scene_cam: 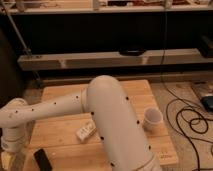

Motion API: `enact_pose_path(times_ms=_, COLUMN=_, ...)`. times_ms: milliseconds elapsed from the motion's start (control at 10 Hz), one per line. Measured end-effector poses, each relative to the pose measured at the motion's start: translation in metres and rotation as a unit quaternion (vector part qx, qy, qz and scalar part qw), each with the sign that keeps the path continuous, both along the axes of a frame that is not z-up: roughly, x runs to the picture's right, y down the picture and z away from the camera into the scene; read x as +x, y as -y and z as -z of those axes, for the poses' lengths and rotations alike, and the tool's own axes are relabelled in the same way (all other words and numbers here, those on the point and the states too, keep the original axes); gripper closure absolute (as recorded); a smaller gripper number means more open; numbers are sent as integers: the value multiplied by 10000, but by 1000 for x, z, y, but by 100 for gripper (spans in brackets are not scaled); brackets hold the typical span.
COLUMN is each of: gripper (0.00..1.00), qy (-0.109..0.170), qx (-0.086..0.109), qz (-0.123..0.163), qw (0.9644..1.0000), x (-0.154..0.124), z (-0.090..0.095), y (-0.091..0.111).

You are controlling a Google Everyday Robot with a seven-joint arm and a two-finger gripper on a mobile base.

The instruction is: Push the eraser across the table

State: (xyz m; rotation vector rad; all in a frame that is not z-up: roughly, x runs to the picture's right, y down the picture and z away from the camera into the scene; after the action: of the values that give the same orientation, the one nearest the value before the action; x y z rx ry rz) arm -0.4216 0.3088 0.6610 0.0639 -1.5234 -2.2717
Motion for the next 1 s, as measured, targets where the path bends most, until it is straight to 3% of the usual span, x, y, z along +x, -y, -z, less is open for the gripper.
enact_pose_path(times_ms=200, gripper=76, qy=63, qx=-71, qz=152, qw=9998, x=-10, z=13, y=-11)
enact_pose_path(times_ms=300, gripper=88, qy=-83, qx=-92, qz=347, qw=9993, x=-14, z=26, y=-23)
enact_pose_path(times_ms=500, gripper=100, qy=-378, qx=-29, qz=582, qw=9976, x=-1, z=37, y=-39)
enact_pose_path(times_ms=1000, gripper=100, qy=-683, qx=169, qz=639, qw=9955, x=74, z=26, y=-51)
